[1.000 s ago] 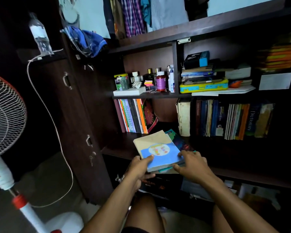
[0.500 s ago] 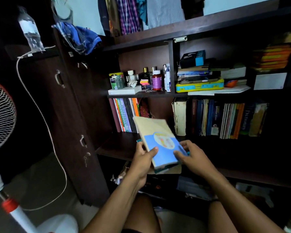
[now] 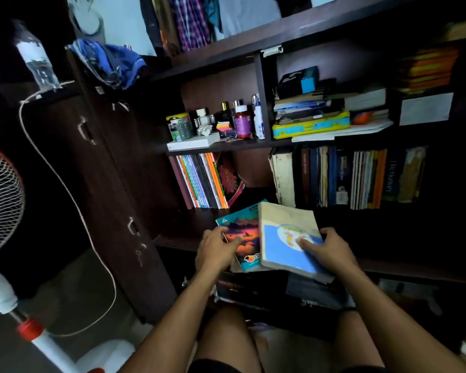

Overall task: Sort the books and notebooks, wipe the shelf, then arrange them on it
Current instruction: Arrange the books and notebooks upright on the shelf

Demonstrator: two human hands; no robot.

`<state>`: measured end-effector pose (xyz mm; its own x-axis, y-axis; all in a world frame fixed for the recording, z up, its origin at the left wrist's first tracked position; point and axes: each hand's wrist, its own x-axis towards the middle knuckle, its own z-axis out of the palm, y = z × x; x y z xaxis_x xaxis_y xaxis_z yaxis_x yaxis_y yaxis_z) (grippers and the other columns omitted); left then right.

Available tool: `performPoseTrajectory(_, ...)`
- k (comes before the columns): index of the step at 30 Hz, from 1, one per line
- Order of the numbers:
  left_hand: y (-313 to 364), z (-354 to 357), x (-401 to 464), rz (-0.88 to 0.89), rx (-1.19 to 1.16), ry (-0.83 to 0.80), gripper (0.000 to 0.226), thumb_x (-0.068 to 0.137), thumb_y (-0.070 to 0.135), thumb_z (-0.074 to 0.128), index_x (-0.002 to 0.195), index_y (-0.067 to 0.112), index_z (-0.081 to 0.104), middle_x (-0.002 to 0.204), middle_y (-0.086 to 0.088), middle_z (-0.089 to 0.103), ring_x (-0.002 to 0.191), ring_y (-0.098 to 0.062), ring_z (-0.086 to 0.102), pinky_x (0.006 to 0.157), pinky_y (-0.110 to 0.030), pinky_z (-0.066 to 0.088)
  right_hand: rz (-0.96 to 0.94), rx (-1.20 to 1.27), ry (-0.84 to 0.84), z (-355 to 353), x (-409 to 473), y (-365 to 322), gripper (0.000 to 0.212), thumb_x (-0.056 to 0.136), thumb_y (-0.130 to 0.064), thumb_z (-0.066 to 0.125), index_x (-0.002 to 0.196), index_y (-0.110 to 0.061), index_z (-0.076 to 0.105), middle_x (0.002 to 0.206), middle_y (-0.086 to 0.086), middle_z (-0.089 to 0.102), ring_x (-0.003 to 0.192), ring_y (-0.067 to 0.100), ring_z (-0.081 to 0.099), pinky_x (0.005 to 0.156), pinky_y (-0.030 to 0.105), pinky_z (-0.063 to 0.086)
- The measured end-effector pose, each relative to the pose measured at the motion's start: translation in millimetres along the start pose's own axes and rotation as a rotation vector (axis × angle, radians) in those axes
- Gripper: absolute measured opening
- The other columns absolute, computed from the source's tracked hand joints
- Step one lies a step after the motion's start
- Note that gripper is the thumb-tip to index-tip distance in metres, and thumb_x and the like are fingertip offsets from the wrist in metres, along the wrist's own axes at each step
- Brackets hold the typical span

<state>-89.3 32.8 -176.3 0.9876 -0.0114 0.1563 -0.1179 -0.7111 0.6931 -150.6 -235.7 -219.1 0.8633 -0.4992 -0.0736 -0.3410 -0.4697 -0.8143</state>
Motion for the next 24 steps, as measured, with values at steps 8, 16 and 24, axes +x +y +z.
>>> performPoseTrajectory(8, -13.3, 18.4, -3.7, -0.212, -0.280, -0.120, 0.054, 0.053, 0.061, 0.092, 0.086, 0.022, 0.071, 0.082, 0.003, 0.077, 0.078, -0.020, 0.076, 0.073, -0.047, 0.064, -0.035, -0.219, 0.095, 1.9, 6.7, 6.2, 0.063, 0.089, -0.067, 0.059, 0.129, -0.019, 0.056, 0.129, 0.013, 0.052, 0.113, 0.036, 0.059, 0.083, 0.041, 0.047)
performPoseTrajectory(16, -10.3, 0.3, -10.1, -0.258, -0.500, -0.203, 0.032, 0.096, 0.016, 0.068, 0.116, 0.014, 0.042, 0.115, -0.008, 0.065, 0.094, -0.018, 0.072, 0.066, -0.042, 0.064, -0.496, -0.724, 0.242, 20.6, -10.2, -37.5, 0.046, 0.098, -0.052, 0.030, 0.123, -0.025, 0.057, 0.124, 0.007, 0.054, 0.109, 0.034, 0.052, 0.087, 0.045, 0.040)
performPoseTrajectory(24, -30.3, -11.5, 3.8, -0.094, -0.542, 0.071, 0.011, 0.101, 0.016, 0.052, 0.105, 0.027, 0.053, 0.100, -0.003, 0.071, 0.096, -0.029, 0.069, 0.086, -0.044, 0.057, -0.738, -0.837, -0.209, 73.8, -29.2, -102.3, 0.056, 0.094, -0.070, 0.039, 0.140, -0.038, 0.042, 0.149, -0.002, 0.042, 0.138, 0.025, 0.035, 0.108, 0.050, 0.030)
